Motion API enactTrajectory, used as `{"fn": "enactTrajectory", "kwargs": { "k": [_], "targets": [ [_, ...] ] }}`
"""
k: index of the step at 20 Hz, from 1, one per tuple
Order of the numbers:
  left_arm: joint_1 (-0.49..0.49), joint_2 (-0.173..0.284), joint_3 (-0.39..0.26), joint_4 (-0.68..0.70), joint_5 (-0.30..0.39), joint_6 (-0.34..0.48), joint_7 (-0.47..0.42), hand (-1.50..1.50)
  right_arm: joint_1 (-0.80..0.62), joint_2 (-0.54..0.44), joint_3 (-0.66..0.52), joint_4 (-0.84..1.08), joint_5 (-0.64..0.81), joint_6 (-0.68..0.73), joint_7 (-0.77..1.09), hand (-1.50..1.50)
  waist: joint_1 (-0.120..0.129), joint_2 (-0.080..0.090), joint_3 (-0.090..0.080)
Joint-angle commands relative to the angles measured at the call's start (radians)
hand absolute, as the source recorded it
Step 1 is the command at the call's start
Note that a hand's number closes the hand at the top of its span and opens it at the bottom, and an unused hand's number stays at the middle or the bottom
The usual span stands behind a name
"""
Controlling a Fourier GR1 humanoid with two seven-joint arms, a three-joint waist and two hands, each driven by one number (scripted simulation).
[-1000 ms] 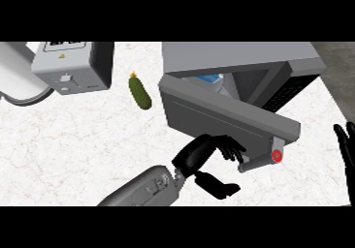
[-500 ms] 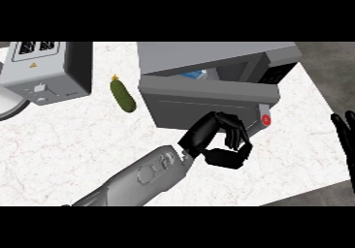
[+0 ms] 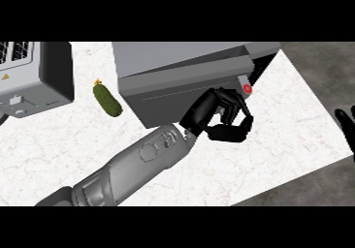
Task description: Pick up the milk, place it into the microwave and close the microwave
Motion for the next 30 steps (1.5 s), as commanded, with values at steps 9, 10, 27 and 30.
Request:
{"fn": "enactTrajectory", "kwargs": {
  "k": [9, 10, 27, 30],
  "targets": [
    [-0.138, -0.007, 0.025, 0.087, 0.098, 0.051, -0.014, 1.50, -0.059, -0.058, -0.028, -0.028, -0.083, 0.026, 0.067, -1.50, -0.072, 0.018, 0.002],
    [-0.143, -0.007, 0.029, 0.097, 0.095, 0.059, -0.016, 1.50, -0.062, -0.075, -0.040, -0.034, -0.092, 0.031, 0.076, -1.50, -0.079, 0.017, 0.002],
    [-0.145, -0.006, 0.001, 0.082, 0.160, 0.162, -0.042, 1.50, -0.119, -0.167, -0.108, -0.024, -0.149, 0.047, 0.142, -1.50, -0.127, 0.026, 0.003],
    [-0.142, -0.006, -0.010, 0.081, 0.167, 0.177, -0.045, 1.50, -0.129, -0.181, -0.124, -0.019, -0.161, 0.046, 0.151, -1.50, -0.131, 0.025, 0.003]
  ]
}}
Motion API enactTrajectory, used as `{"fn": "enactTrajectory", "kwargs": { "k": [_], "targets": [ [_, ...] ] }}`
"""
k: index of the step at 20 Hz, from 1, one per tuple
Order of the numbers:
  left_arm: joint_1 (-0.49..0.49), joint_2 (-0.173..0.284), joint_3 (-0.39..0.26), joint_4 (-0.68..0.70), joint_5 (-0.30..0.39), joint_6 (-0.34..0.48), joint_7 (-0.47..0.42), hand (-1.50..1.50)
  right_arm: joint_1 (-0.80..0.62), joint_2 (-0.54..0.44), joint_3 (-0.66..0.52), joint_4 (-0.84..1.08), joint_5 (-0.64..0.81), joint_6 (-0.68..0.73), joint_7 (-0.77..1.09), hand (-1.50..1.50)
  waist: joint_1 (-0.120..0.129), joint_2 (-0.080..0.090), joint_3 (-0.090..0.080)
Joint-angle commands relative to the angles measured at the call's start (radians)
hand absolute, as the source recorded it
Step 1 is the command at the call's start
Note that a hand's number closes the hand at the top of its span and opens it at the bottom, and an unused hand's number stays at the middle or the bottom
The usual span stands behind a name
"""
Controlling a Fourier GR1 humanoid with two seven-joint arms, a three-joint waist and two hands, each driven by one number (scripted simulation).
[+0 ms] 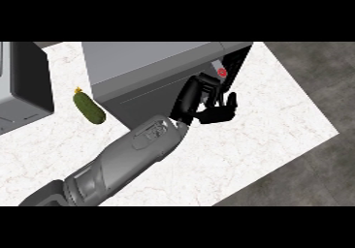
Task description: Pick up the milk, place it into the microwave and close the microwave
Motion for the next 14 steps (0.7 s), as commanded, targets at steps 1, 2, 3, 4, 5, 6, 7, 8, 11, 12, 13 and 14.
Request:
{"fn": "enactTrajectory", "kwargs": {
  "k": [1, 2, 3, 4, 5, 6, 7, 8, 11, 12, 13, 14],
  "targets": [
    [-0.110, -0.058, 0.006, 0.048, 0.004, -0.023, 0.007, 1.50, -0.014, -0.015, -0.016, 0.014, -0.024, 0.001, 0.014, -1.50, -0.012, 0.013, 0.003],
    [-0.108, -0.058, 0.003, 0.046, 0.007, -0.017, 0.004, 1.50, -0.021, -0.021, -0.026, 0.019, -0.026, 0.000, 0.015, -1.50, -0.016, 0.015, 0.003],
    [-0.101, -0.058, 0.006, 0.045, 0.011, -0.007, -0.002, 1.50, -0.020, -0.020, -0.025, 0.016, -0.043, 0.006, 0.018, -1.50, -0.027, 0.017, 0.003],
    [-0.110, -0.058, -0.003, 0.043, 0.011, -0.002, 0.006, 1.50, -0.031, -0.021, -0.018, 0.007, -0.043, 0.006, 0.019, -1.50, -0.022, 0.012, 0.003],
    [-0.114, -0.058, -0.002, 0.036, 0.016, -0.007, 0.003, 1.50, -0.037, -0.029, -0.028, 0.016, -0.052, 0.012, 0.021, -1.50, -0.025, 0.015, 0.004],
    [-0.109, -0.058, 0.006, 0.042, 0.020, 0.004, -0.001, 1.50, -0.031, -0.029, -0.026, 0.023, -0.055, 0.015, 0.023, -1.50, -0.028, 0.021, 0.005],
    [-0.104, -0.058, -0.002, 0.048, 0.016, 0.011, -0.003, 1.50, -0.031, -0.029, -0.022, 0.013, -0.059, 0.014, 0.028, -1.50, -0.033, 0.018, 0.004],
    [-0.110, -0.058, -0.009, 0.039, 0.019, 0.014, -0.001, 1.50, -0.037, -0.030, -0.025, 0.025, -0.066, 0.013, 0.031, -1.50, -0.027, 0.018, 0.005],
    [-0.105, -0.058, -0.005, 0.043, 0.027, 0.023, -0.011, 1.50, -0.045, -0.038, -0.035, 0.022, -0.084, 0.016, 0.035, -1.50, -0.031, 0.017, 0.003],
    [-0.110, -0.058, -0.003, 0.043, 0.028, 0.027, -0.013, 1.50, -0.047, -0.041, -0.037, 0.021, -0.088, 0.020, 0.036, -1.50, -0.036, 0.016, 0.004],
    [-0.113, -0.058, -0.008, 0.044, 0.026, 0.035, -0.012, 1.50, -0.051, -0.042, -0.033, 0.021, -0.087, 0.017, 0.039, -1.50, -0.034, 0.018, 0.004],
    [-0.106, -0.058, -0.007, 0.043, 0.033, 0.035, -0.013, 1.50, -0.049, -0.051, -0.043, 0.023, -0.090, 0.024, 0.040, -1.50, -0.042, 0.017, 0.004]
  ]
}}
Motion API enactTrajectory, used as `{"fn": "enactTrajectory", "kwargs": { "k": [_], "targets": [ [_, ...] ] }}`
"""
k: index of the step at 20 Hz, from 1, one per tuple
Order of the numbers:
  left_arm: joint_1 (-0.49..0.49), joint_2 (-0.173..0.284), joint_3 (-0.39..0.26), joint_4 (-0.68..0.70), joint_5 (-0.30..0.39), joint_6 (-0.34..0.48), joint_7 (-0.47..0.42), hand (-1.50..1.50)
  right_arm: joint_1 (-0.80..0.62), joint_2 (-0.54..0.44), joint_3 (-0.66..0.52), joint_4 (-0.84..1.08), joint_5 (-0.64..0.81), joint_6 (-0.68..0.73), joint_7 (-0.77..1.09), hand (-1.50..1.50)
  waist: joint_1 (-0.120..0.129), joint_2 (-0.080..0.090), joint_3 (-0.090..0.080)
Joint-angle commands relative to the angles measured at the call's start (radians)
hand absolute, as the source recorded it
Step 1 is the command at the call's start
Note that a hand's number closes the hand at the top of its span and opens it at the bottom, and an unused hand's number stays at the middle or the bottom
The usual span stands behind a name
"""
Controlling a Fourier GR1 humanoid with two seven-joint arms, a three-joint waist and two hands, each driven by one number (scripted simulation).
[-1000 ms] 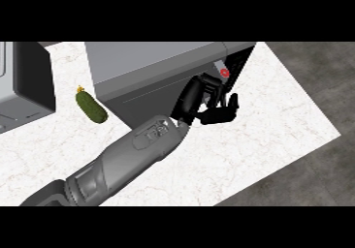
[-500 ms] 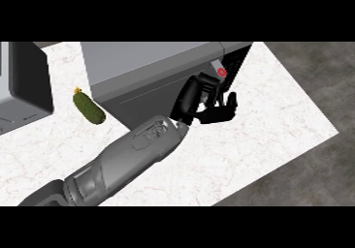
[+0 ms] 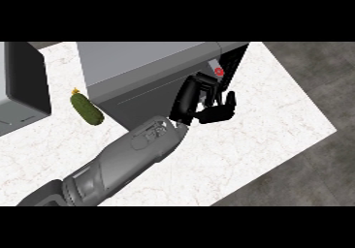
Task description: Pick up the milk, place it into the microwave and close the microwave
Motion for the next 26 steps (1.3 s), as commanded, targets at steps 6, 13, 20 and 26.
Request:
{"fn": "enactTrajectory", "kwargs": {
  "k": [6, 13, 20, 26],
  "targets": [
    [-0.049, -0.066, 0.101, 0.100, 0.068, 0.129, 0.025, 1.50, -0.010, -0.026, -0.031, 0.013, -0.057, 0.010, 0.023, -1.50, 0.020, 0.005, -0.001],
    [-0.060, -0.059, 0.104, 0.181, 0.088, 0.115, 0.014, 1.50, 0.002, -0.042, -0.088, 0.006, -0.082, -0.009, 0.029, -1.50, 0.064, 0.000, -0.001],
    [-0.041, 0.000, 0.049, 0.229, 0.120, 0.030, 0.006, 1.50, 0.011, -0.061, -0.145, 0.000, -0.099, -0.029, 0.037, -1.50, 0.116, 0.011, -0.003],
    [-0.049, 0.023, 0.036, 0.250, 0.152, -0.016, -0.010, -1.50, 0.031, -0.062, -0.171, -0.015, -0.116, -0.050, 0.050, -1.50, 0.160, 0.011, -0.005]
  ]
}}
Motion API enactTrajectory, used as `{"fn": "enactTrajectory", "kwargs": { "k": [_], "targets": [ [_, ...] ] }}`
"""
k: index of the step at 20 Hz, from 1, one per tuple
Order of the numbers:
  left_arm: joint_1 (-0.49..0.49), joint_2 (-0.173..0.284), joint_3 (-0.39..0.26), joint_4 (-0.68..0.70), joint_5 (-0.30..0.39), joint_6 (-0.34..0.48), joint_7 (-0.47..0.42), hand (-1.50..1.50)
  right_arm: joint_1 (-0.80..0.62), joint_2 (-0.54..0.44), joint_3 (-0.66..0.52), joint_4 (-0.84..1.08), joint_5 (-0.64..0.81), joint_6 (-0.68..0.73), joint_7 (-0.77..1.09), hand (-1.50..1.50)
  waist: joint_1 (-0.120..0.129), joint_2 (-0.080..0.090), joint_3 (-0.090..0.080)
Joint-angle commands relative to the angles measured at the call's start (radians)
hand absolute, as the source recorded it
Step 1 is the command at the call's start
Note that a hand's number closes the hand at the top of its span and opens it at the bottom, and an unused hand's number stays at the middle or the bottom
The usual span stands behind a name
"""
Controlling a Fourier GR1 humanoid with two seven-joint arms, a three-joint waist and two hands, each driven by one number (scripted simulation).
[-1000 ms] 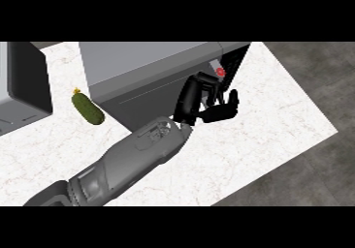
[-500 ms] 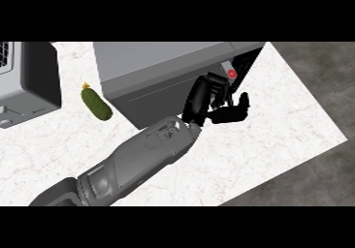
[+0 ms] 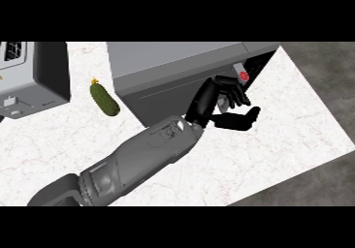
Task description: Pick up the milk, place it into the microwave and close the microwave
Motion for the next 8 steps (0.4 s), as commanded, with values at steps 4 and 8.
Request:
{"fn": "enactTrajectory", "kwargs": {
  "k": [4, 8],
  "targets": [
    [0.038, 0.107, 0.089, 0.169, 0.052, 0.032, -0.012, -1.50, 0.020, -0.018, -0.045, -0.028, -0.018, -0.022, 0.020, -1.50, 0.063, 0.001, -0.005],
    [0.052, 0.102, 0.074, 0.176, 0.066, 0.015, -0.032, -1.50, 0.036, -0.012, -0.059, -0.049, -0.045, -0.022, 0.024, -1.50, 0.069, -0.003, -0.004]
  ]
}}
